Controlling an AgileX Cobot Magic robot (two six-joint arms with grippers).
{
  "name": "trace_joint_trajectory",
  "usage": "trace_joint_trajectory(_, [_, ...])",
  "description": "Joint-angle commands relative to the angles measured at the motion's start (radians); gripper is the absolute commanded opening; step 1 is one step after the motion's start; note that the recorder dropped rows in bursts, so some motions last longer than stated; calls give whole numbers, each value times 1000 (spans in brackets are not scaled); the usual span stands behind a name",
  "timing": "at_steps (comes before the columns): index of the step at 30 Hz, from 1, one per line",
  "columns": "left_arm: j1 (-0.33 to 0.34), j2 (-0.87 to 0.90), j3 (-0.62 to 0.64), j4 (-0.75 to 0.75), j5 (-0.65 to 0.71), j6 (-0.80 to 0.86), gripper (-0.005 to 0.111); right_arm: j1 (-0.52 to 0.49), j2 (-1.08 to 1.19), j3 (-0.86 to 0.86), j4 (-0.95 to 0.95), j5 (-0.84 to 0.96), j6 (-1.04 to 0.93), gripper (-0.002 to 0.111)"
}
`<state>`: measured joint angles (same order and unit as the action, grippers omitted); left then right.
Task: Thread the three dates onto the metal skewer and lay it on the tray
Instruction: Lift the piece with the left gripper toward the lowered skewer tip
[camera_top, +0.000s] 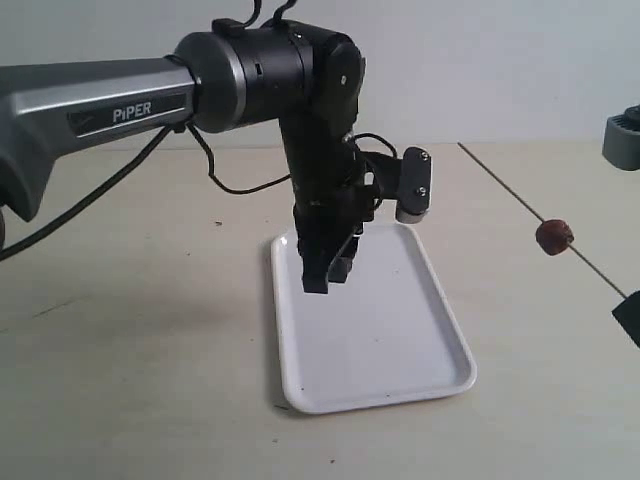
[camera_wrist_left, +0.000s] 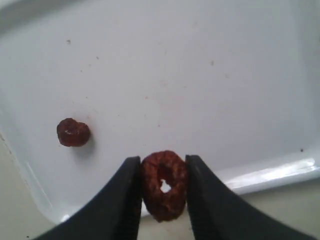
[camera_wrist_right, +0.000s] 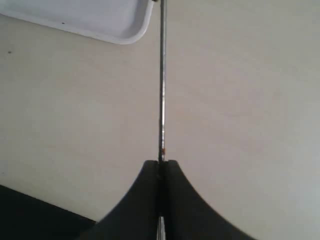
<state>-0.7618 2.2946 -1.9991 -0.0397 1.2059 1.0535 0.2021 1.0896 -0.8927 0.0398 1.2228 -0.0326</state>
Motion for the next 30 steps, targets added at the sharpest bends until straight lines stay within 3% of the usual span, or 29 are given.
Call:
trace_joint_trajectory(1, [19, -16, -4, -1, -9, 115, 31, 2, -8, 1, 29, -2, -20, 0])
trace_joint_trajectory(4, [48, -20, -4, -41, -9, 162, 31, 2, -8, 20, 29, -2, -25, 0])
trace_joint_trajectory(10, [126, -60, -4, -292, 15, 474, 31, 2, -8, 99, 35, -2, -31, 0])
trace_joint_trajectory(19, [122, -94, -4, -282, 15, 738, 31, 2, -8, 105, 250, -2, -174, 0])
trace_joint_trajectory(30, [122, -94, -4, -221, 15, 884, 31, 2, 42, 107, 370, -2, -211, 0])
